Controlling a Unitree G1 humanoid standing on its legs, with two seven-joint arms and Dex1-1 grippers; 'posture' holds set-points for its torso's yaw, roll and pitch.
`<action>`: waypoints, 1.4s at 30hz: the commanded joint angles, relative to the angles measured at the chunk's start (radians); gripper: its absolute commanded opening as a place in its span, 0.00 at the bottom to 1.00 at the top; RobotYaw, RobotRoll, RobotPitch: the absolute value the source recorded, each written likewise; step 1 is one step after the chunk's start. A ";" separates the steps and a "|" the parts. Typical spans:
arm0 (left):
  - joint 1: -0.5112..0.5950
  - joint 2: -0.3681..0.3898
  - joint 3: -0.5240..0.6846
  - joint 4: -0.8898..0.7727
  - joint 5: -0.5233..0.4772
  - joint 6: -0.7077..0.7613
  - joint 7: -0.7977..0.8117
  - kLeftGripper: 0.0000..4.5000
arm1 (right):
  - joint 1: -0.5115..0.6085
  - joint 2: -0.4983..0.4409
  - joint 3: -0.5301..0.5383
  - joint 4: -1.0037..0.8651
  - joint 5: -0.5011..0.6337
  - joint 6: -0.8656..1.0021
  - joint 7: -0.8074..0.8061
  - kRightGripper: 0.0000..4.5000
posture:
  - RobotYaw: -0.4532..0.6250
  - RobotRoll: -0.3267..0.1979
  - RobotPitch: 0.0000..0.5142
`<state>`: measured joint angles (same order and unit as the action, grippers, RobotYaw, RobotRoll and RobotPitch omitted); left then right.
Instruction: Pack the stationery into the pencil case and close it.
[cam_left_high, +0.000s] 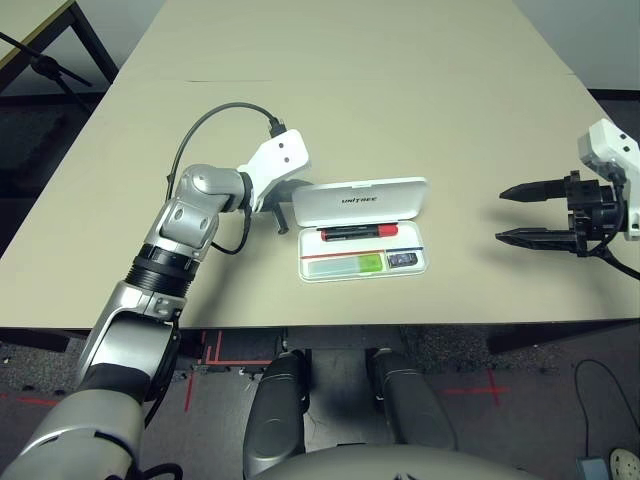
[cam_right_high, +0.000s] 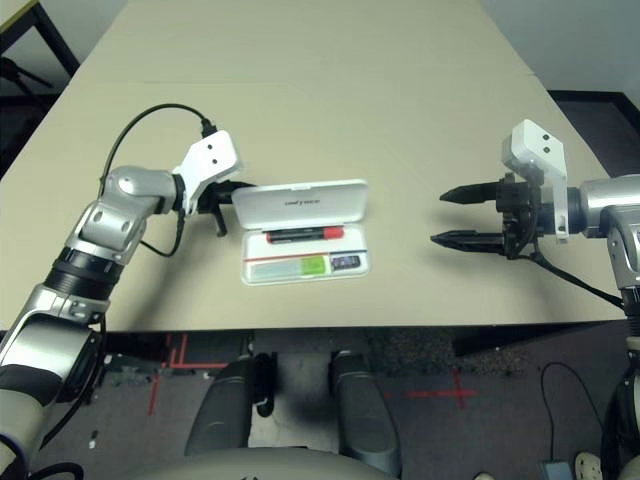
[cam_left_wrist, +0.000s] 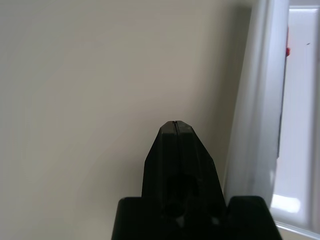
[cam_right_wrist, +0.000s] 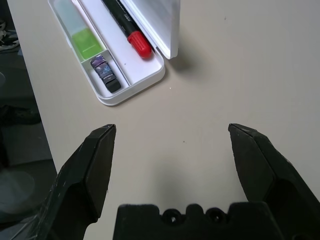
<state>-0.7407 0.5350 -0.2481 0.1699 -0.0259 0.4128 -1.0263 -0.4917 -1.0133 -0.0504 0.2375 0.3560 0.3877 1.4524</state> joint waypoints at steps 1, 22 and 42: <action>0.025 0.014 -0.008 -0.057 -0.021 0.024 -0.027 0.01 | -0.001 0.002 0.020 0.013 -0.015 -0.014 0.010 1.00 | 0.42 0.62 0.32; 0.096 -0.030 -0.141 -0.221 -0.039 0.087 -0.090 0.01 | -0.018 0.018 0.057 0.032 -0.043 -0.042 0.019 1.00 | 0.43 0.62 0.31; 0.125 -0.012 -0.205 -0.245 -0.026 0.089 -0.115 0.01 | -0.010 0.043 0.066 0.015 -0.064 -0.045 0.008 1.00 | 0.42 0.62 0.32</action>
<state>-0.6378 0.5117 -0.4181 -0.0685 -0.0570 0.4942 -1.1235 -0.5037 -0.9708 -0.0008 0.2694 0.3049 0.3492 1.4634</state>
